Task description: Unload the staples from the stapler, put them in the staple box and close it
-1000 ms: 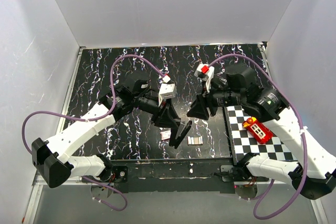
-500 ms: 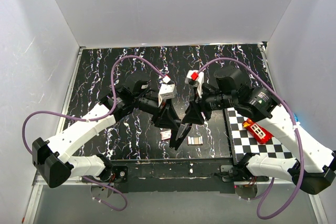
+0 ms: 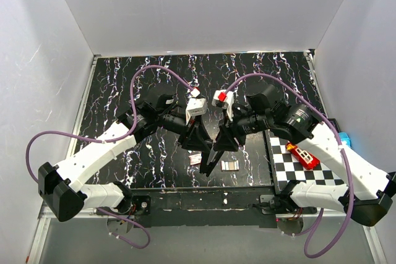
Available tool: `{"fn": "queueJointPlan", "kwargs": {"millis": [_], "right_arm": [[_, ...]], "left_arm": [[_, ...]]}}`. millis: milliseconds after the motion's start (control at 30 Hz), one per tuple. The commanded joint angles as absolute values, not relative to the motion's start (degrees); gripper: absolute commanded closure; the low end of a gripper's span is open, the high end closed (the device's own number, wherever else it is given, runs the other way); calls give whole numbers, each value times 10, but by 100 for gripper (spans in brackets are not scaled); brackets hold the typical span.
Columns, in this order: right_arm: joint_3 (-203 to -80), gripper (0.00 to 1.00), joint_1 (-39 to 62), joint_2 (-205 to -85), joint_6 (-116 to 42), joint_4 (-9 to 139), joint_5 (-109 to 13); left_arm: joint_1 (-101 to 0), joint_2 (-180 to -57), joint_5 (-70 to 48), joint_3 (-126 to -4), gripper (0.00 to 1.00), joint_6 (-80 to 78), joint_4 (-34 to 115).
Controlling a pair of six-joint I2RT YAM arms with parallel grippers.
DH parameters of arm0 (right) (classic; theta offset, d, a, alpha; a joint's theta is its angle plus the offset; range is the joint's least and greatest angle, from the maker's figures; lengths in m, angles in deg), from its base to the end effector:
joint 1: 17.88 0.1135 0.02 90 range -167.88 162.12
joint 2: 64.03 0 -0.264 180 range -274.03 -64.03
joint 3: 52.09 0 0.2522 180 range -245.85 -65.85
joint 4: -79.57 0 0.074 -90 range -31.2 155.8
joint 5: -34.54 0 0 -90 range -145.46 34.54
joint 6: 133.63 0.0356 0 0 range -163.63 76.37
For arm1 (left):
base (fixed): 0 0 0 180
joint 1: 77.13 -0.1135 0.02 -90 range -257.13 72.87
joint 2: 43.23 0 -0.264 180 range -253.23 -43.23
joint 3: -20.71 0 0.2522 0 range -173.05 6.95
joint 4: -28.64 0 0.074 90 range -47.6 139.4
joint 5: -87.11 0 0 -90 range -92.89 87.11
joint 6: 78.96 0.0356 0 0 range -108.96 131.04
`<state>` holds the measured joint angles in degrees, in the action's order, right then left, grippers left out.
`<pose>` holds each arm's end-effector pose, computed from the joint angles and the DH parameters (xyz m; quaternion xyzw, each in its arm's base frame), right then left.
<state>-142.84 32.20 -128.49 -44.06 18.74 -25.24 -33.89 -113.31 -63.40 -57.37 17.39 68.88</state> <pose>0.1265 0.1791 0.4040 -0.4743 0.7211 0.3980 0.3108 0.1661 -0.1988 0.3480 0.5381 0.5846 -0.5505 0.2562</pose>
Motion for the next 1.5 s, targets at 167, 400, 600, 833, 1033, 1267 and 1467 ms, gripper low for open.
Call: {"fn": "queueJointPlan", "kwargs": {"millis": [167, 400, 600, 833, 1033, 1267, 1467], "right_arm": [[-1435, 64, 343, -1306, -461, 179, -240], [-1430, 93, 351, -1301, -468, 158, -248], [-1382, 99, 356, -1269, -455, 165, -239], [-1283, 99, 356, -1193, -407, 209, -232], [-1227, 99, 356, -1144, -379, 232, -234], [-1209, 99, 356, -1126, -360, 245, -235], [-1228, 99, 356, -1136, -344, 272, -251]], "left_arm": [[-342, -1121, -663, -577, 100, 168, 662], [-342, -1106, -649, -570, 100, 165, 651], [-357, -1063, -618, -540, 100, 127, 580], [-368, -1034, -606, -524, 100, 117, 548], [-372, -1025, -596, -518, 100, 115, 539], [-374, -1026, -598, -519, 100, 115, 536], [-374, -1033, -609, -520, 100, 115, 537]]}}
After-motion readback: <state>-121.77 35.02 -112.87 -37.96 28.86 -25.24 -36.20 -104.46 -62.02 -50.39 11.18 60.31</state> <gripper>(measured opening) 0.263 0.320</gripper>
